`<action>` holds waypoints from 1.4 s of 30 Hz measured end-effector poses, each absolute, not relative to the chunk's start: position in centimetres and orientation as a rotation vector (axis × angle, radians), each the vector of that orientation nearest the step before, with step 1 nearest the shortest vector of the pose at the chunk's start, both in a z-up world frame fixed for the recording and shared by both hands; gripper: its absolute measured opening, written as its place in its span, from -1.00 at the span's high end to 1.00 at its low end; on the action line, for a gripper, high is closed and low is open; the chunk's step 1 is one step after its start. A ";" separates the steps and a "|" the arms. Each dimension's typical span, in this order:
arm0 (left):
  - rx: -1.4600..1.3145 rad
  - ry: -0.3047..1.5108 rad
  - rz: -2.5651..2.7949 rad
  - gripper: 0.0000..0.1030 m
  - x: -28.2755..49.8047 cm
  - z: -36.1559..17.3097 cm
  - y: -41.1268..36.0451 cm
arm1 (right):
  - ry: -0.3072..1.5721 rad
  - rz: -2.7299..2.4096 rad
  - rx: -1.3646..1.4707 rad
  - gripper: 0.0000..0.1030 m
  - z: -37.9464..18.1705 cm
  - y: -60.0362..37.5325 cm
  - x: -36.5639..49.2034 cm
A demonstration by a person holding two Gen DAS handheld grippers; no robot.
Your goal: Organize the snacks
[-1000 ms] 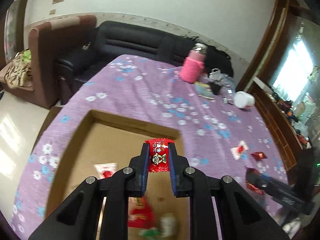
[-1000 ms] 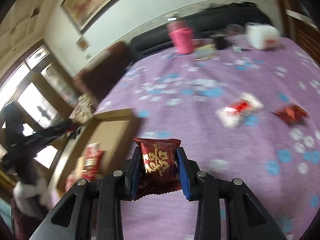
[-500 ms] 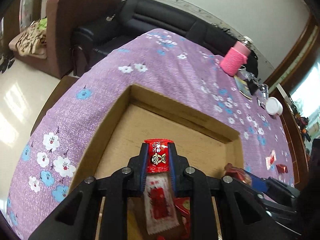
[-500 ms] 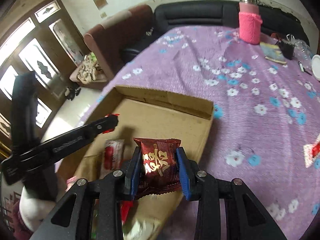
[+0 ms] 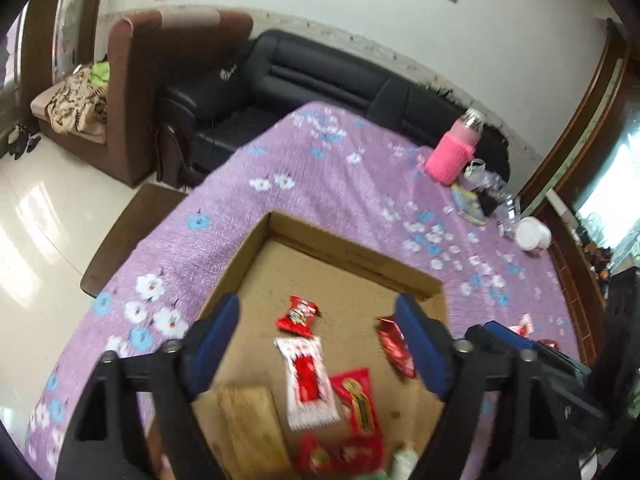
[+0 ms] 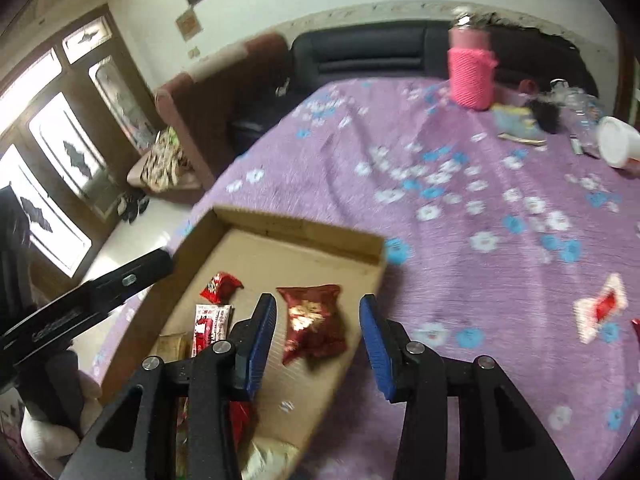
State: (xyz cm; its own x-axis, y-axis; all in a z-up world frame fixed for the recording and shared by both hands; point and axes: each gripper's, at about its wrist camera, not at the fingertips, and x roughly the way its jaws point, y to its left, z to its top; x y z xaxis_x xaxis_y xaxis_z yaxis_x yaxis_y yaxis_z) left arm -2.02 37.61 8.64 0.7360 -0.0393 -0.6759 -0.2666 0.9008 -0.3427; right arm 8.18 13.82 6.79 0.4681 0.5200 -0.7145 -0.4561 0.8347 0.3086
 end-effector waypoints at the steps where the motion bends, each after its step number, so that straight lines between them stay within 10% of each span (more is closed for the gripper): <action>1: -0.452 0.714 0.113 -0.67 -3.1 9.4 37.2 | 0.896 0.590 0.088 0.09 7.2 12.8 7.9; 17: -0.458 0.640 -0.148 -0.68 -13.1 19.4 32.2 | 0.738 0.475 0.369 0.09 21.6 -9.3 2.0; 39: -0.025 0.266 0.595 -0.80 -17.4 47.2 41.5 | 0.229 -0.018 0.284 0.08 59.4 -21.7 -9.2; 42: -0.006 0.189 0.639 -1.00 -18.1 48.6 42.0 | 0.190 -0.110 0.203 -0.27 61.2 -21.2 -10.1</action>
